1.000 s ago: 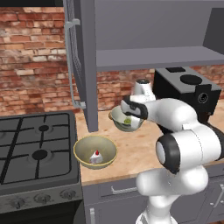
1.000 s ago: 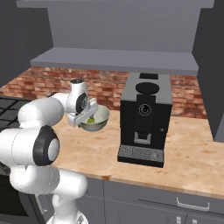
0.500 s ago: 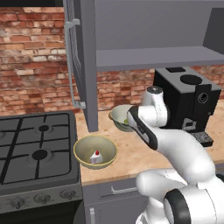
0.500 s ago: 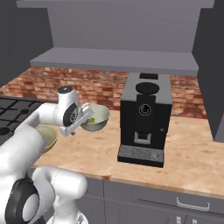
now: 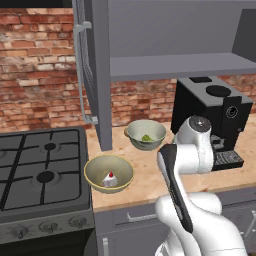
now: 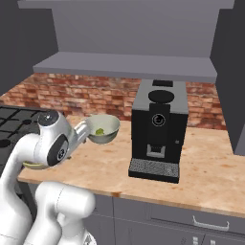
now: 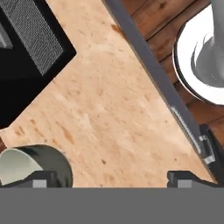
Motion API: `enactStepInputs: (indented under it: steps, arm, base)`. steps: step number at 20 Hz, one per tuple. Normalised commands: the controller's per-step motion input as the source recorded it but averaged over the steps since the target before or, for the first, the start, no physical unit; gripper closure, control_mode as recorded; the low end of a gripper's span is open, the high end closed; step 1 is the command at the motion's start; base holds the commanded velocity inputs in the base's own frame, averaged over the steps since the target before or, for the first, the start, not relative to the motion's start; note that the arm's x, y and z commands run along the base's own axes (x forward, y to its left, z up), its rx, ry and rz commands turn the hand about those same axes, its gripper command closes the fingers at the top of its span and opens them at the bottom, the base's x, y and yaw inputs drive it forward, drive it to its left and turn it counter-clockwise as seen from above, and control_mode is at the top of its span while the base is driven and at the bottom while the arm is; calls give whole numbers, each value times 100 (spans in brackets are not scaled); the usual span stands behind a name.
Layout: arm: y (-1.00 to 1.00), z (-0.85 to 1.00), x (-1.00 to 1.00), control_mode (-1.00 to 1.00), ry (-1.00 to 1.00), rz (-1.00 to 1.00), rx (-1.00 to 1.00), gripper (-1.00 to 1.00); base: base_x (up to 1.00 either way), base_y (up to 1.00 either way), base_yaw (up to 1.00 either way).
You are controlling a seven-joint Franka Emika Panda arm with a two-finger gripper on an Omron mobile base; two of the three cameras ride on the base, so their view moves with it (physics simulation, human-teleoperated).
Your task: Pick both bowls and place them on the counter. Then place the cake in one bowl and place the broccoli in the other bowl.
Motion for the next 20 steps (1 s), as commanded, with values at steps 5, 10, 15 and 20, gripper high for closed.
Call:
enactStepInputs:
  steps: [5,10,15,20]
  arm:
    - [0,14,-100,-100,-26,0,0,-100]
    - [0,8,-100,-100,-34,0,0,-100]
    - [0,0,-99,-100,-26,0,0,-100]
    - [0,0,-86,-100,-16,0,0,-100]
  base:
    - [0,0,0]
    - [0,0,0]
    - [0,0,0]
    - [0,0,0]
